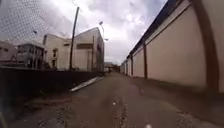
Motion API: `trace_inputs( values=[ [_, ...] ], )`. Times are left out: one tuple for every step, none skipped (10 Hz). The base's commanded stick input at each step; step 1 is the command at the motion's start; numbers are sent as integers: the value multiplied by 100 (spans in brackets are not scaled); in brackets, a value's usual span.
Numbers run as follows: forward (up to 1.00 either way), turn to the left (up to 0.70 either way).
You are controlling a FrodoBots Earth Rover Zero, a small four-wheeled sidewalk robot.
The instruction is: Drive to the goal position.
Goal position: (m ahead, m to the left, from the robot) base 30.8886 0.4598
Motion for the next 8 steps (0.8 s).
trace_inputs(
  values=[
    [70,0],
    [70,0],
    [70,0],
    [70,0],
    [70,0],
    [70,0],
    [70,0],
    [70,-2]
  ],
)
